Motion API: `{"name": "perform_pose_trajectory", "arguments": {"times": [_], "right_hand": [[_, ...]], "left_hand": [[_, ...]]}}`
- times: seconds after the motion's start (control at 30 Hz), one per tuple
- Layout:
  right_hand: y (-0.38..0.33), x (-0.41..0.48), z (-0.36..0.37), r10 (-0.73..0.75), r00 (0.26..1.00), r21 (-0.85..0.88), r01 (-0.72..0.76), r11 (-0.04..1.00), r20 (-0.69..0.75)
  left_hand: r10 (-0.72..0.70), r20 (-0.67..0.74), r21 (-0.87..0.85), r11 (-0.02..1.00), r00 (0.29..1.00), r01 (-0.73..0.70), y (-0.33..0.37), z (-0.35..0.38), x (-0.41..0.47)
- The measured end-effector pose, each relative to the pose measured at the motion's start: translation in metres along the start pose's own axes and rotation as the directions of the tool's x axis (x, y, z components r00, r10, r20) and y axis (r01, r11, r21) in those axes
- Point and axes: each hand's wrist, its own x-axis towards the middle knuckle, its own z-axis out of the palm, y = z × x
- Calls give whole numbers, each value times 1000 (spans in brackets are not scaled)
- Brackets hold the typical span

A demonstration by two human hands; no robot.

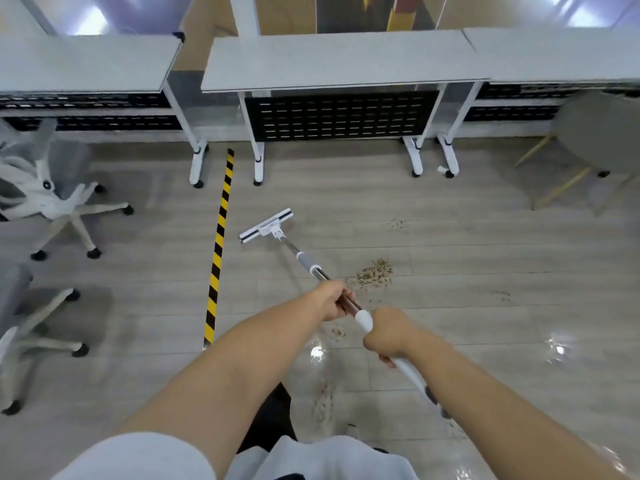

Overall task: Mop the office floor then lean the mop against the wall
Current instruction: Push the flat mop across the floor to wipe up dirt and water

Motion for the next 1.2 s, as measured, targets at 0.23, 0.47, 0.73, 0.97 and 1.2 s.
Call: {"name": "perform_pose_trajectory", "arguments": {"times": [0.23, 0.47, 0.73, 0.97, 1.2], "right_hand": [[-131, 84, -46, 71, 997, 41, -70, 997, -18], [-234, 152, -107, 145, 988, 176, -134, 975, -54], [-282, 222, -172, 194, 977, 271, -163, 949, -92], [-321, 289, -199, 238, 966, 370, -184, 911, -105], [-391, 397, -187, 239, 966, 442, -171, 880, -102]], "left_hand": [[-59, 82, 49, 997, 995, 55, 129, -71, 69], [-66, 108, 47, 997, 992, 61, 250, -107, 120], [-34, 159, -3, 999, 987, 35, 343, -100, 167], [-9, 113, 136, 991, 994, -6, 396, -107, 217], [24, 30, 363, 931, 999, -33, 442, -171, 288]]}}
